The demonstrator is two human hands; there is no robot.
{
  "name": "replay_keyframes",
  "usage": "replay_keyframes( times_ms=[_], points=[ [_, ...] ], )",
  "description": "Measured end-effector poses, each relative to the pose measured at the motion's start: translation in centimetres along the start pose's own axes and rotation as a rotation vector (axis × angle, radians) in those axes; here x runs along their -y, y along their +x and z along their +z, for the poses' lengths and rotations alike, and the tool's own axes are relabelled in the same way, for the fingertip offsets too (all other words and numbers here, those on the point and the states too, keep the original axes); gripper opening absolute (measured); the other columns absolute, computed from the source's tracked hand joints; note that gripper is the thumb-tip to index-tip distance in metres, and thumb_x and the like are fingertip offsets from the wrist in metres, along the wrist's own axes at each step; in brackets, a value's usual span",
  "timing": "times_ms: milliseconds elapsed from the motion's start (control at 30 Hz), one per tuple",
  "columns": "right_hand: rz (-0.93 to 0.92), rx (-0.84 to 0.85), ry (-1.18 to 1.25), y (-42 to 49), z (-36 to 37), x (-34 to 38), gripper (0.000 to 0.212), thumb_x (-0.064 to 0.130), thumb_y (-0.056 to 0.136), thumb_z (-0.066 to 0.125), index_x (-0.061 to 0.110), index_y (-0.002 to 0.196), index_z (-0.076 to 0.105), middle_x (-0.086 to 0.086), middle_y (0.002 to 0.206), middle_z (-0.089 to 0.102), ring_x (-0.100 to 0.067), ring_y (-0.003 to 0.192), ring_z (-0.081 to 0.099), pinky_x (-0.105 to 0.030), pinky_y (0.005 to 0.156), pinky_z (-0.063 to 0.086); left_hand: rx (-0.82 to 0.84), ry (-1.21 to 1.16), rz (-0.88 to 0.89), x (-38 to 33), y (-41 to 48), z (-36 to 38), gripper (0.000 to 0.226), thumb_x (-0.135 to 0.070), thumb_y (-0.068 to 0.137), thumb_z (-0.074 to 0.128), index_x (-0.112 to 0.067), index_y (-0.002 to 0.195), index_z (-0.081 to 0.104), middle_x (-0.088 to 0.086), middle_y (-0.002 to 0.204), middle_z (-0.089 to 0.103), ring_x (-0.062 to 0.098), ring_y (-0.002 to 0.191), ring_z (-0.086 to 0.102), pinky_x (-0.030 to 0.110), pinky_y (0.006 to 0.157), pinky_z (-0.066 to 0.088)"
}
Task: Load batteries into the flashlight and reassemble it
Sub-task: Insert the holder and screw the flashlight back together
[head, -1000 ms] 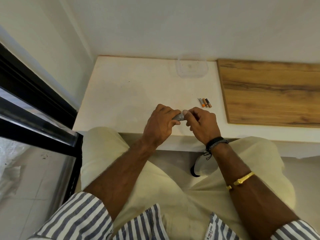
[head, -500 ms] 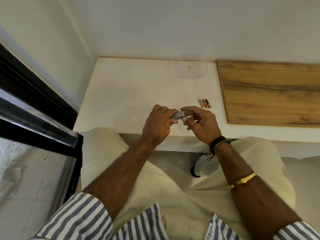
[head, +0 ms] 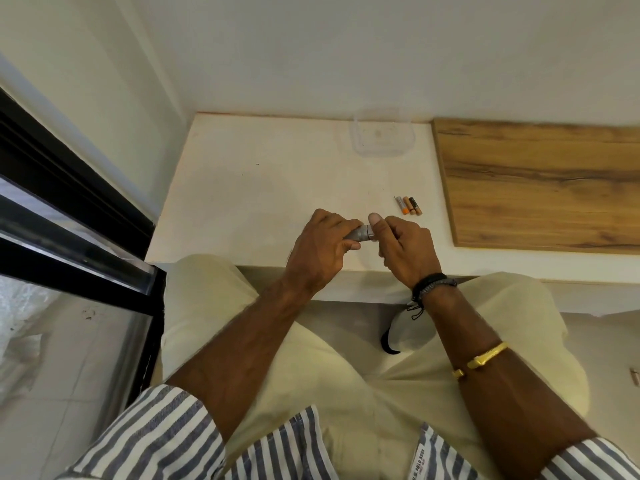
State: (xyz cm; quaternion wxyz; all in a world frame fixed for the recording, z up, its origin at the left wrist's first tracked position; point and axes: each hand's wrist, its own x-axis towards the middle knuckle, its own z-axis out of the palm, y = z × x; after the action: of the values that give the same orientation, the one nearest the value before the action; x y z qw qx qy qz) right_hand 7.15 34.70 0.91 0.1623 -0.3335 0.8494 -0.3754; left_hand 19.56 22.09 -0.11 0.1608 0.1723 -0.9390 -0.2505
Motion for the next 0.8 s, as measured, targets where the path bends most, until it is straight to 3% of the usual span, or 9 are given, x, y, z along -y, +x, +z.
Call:
replay_keyframes(
  times_ms=[100,233,400,667,733,800],
  points=[
    [-0.068,0.074,0.160,0.12,-0.46,-0.27,0.030,0.040,0.097,0.064,0.021,0.120,0.066,0.001,0.098,0.074,-0.014,0.077,0.073,-0.038,0.070,0.064,-0.007,-0.005,-0.034,0.33,0.01,0.03,0.032,-0.022,0.096,0.060,-0.008,0.124,0.065,0.010,0.109,0.070,0.026,0.102,0.052,0.034,0.083,0.042],
    [-0.149,0.092,0.118,0.20,-0.61,-0.63,0.029,0.021,0.093,0.072,0.020,0.122,0.070,0.002,0.108,0.074,-0.018,0.087,0.071,-0.044,0.078,0.063,0.002,0.010,-0.061,0.60,0.06,0.12,0.033,-0.024,0.096,0.060,-0.009,0.125,0.064,0.009,0.110,0.070,0.025,0.103,0.050,0.031,0.083,0.040],
    [-0.153,0.048,0.061,0.16,-0.39,-0.60,0.022,0.031,0.097,0.067,0.014,0.110,0.072,0.000,0.084,0.072,-0.016,0.074,0.070,-0.040,0.075,0.062,0.006,0.008,-0.039,0.41,0.11,0.03,0.033,-0.025,0.096,0.060,-0.010,0.125,0.064,0.007,0.110,0.070,0.024,0.103,0.051,0.032,0.085,0.041],
    [-0.044,0.003,-0.103,-0.04,0.00,-0.12,0.062,0.059,0.100,0.040,0.007,0.075,0.064,-0.012,0.066,0.064,-0.028,0.062,0.058,-0.046,0.064,0.051,0.012,0.024,0.038,-0.36,-0.06,-0.28,0.032,-0.023,0.096,0.061,-0.008,0.124,0.064,0.009,0.112,0.070,0.027,0.104,0.053,0.035,0.087,0.042],
    [-0.018,0.004,-0.091,-0.14,0.00,-0.11,0.068,0.064,0.097,0.035,0.008,0.077,0.066,-0.012,0.069,0.067,-0.030,0.066,0.062,-0.048,0.066,0.055,0.023,0.027,0.036,-0.31,-0.08,-0.17,0.033,-0.023,0.096,0.061,-0.008,0.125,0.064,0.009,0.113,0.070,0.026,0.105,0.052,0.035,0.088,0.041],
    [-0.022,0.020,0.001,-0.17,-0.05,-0.24,0.053,0.058,0.099,0.044,0.012,0.090,0.068,-0.007,0.077,0.071,-0.025,0.068,0.068,-0.047,0.070,0.060,0.024,0.027,0.010,-0.16,-0.07,-0.09,0.033,-0.022,0.097,0.060,-0.008,0.127,0.063,0.009,0.115,0.069,0.026,0.106,0.051,0.033,0.087,0.041]
  ],
)
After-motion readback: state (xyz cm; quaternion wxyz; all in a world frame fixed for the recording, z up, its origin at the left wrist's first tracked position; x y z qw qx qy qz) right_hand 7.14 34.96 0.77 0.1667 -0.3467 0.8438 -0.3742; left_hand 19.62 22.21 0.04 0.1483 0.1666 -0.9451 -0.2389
